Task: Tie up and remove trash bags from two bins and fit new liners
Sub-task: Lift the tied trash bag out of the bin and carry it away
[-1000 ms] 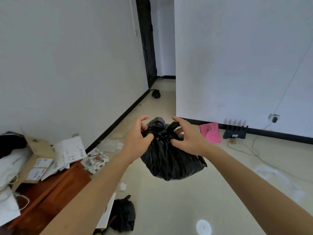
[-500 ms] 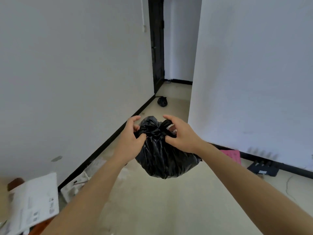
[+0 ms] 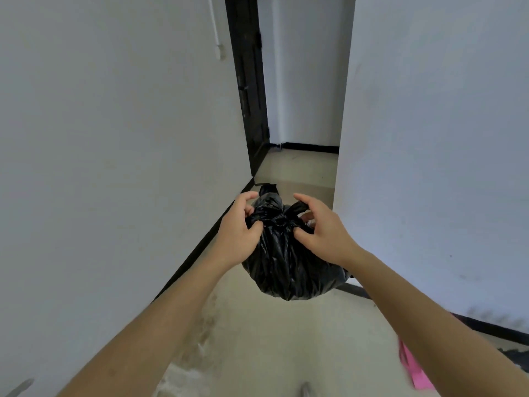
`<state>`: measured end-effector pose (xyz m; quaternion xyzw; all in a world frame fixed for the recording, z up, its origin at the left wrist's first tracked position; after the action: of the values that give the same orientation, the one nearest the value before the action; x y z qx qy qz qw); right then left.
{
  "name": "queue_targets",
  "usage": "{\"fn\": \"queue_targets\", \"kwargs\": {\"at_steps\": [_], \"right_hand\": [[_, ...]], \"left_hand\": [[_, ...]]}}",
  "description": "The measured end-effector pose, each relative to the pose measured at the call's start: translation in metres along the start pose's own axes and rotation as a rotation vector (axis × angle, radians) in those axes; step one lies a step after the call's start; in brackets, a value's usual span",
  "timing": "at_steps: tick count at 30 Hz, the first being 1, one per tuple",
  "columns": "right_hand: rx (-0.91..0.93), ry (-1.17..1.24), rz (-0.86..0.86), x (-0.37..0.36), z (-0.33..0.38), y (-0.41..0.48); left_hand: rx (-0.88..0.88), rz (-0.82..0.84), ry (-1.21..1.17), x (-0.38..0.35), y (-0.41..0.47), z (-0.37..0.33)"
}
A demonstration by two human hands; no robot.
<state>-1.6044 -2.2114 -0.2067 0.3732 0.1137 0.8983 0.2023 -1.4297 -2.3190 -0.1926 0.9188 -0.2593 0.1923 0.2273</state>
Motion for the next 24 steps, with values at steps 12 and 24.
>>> {"fn": "queue_targets", "kwargs": {"at_steps": [12, 24], "right_hand": [[0.058, -0.024, 0.104, -0.018, -0.133, 0.372], [0.016, 0.037, 0.159, -0.118, -0.292, 0.728]], "left_hand": [[0.07, -0.1, 0.054, 0.003, 0.351, 0.104], [0.145, -0.093, 0.022, 0.012, 0.703, 0.286]]}}
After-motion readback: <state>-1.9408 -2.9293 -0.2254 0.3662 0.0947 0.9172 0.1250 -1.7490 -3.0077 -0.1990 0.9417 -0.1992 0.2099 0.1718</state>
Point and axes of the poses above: each hand's wrist, its own y-axis towards the middle knuckle, its own x-axis out of the back of the hand, z = x × y, the point moved 3 cm from there along y, towards the middle knuckle, and after that the axes turned 2 degrees about -y, right-handed, at the moved point
